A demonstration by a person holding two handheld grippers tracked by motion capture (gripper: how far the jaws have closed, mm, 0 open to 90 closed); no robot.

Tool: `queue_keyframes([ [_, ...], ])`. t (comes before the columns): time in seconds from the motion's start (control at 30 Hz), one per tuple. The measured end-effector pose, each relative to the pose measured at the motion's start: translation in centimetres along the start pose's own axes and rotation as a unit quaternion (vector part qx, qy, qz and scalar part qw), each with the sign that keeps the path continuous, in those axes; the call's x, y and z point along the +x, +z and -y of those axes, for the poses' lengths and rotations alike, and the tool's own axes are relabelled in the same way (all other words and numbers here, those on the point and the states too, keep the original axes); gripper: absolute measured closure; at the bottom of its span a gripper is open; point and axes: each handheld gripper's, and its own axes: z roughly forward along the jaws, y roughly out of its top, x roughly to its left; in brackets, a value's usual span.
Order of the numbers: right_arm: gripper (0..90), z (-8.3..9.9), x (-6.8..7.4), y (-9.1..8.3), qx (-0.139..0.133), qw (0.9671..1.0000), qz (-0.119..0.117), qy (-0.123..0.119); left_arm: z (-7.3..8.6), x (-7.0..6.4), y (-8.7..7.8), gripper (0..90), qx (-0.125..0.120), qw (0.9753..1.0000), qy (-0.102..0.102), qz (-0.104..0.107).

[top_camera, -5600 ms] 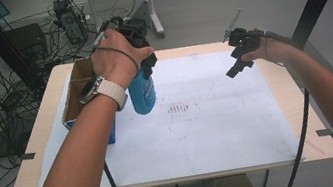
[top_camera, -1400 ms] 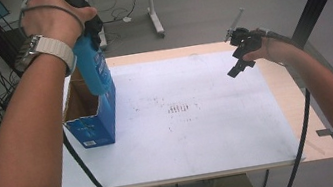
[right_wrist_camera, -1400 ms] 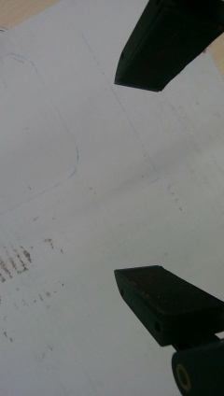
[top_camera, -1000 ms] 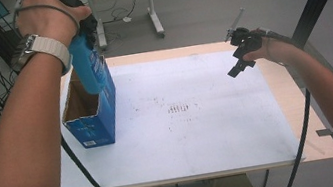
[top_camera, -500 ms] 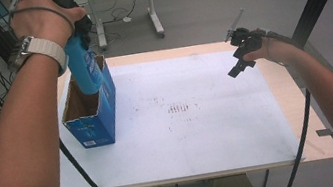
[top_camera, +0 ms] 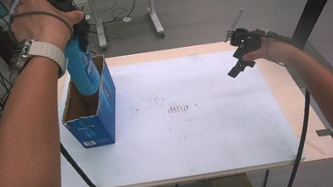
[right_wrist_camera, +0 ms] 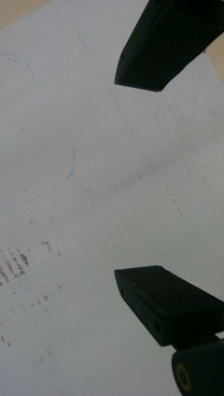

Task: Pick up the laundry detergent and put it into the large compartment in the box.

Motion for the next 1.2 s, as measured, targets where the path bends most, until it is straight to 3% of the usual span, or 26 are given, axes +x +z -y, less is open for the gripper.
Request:
queue_keyframes([
  [0.8, 6.9, 0.1, -0.2, 0.1, 0.004, 1.0000, 0.000, 0.003, 0.1, 1.0, 1.3, 37.7, 0.001, 1.0000, 0.008, -0.005],
  [1.2, 6.9, 0.0, -0.2, 0.2, 0.005, 1.0000, 0.000, 0.005, 0.2, 1.7, 2.2, 37.7, 0.004, 1.0000, 0.002, -0.005],
])
